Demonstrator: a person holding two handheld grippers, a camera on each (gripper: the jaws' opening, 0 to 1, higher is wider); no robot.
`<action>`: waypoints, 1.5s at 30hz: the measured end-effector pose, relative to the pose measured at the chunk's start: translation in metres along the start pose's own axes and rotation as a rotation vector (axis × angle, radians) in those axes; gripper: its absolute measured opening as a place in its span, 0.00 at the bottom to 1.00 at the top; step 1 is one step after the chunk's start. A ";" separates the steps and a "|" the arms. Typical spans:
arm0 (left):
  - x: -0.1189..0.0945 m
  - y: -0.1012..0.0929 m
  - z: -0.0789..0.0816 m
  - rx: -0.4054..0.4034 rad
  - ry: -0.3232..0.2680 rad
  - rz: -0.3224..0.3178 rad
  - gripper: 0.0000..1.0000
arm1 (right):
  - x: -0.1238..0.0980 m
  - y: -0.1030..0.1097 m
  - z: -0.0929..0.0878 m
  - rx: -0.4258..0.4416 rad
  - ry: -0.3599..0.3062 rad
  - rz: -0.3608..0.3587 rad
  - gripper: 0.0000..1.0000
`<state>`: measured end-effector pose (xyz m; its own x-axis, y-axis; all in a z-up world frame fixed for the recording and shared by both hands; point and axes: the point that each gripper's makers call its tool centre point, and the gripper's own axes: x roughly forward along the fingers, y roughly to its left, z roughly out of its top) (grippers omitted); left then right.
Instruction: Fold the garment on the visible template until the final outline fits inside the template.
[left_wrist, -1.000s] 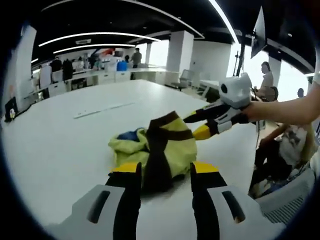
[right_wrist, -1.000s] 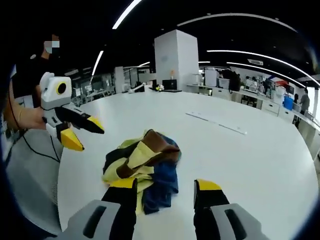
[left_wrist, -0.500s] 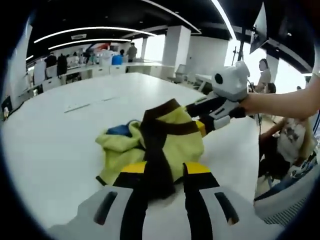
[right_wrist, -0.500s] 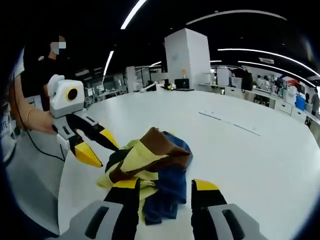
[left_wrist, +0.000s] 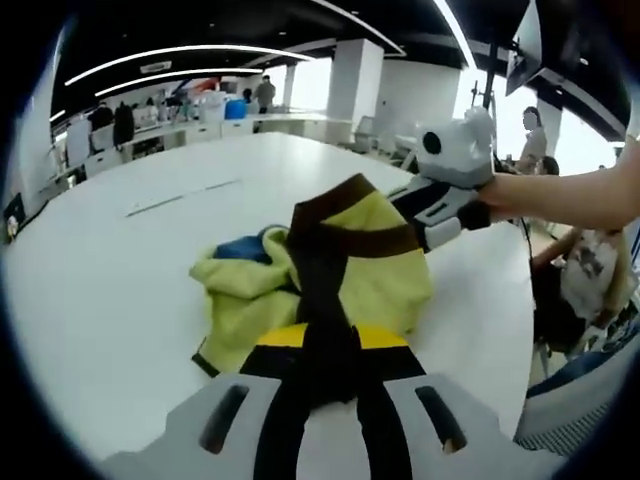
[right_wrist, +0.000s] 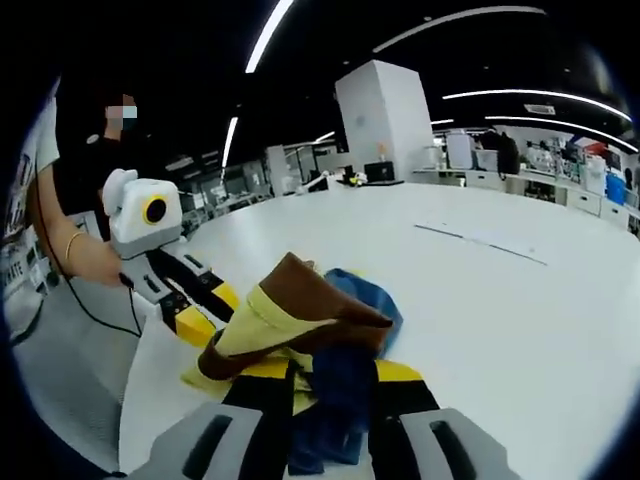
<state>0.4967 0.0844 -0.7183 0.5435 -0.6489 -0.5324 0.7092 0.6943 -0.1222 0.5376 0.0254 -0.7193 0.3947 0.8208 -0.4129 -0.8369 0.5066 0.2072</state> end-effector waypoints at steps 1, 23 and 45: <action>0.000 0.000 0.000 0.001 -0.002 0.002 0.09 | 0.000 0.000 0.000 0.002 -0.002 -0.001 0.20; -0.046 0.021 0.033 -0.095 -0.154 0.093 0.00 | -0.018 -0.003 0.024 0.043 -0.041 -0.071 0.00; -0.086 0.071 0.083 -0.078 -0.277 0.231 0.00 | -0.047 -0.013 0.074 -0.060 -0.092 -0.148 0.00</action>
<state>0.5377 0.1632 -0.6115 0.7939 -0.5245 -0.3078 0.5230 0.8471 -0.0944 0.5584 0.0000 -0.6375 0.5459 0.7608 -0.3511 -0.7872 0.6092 0.0962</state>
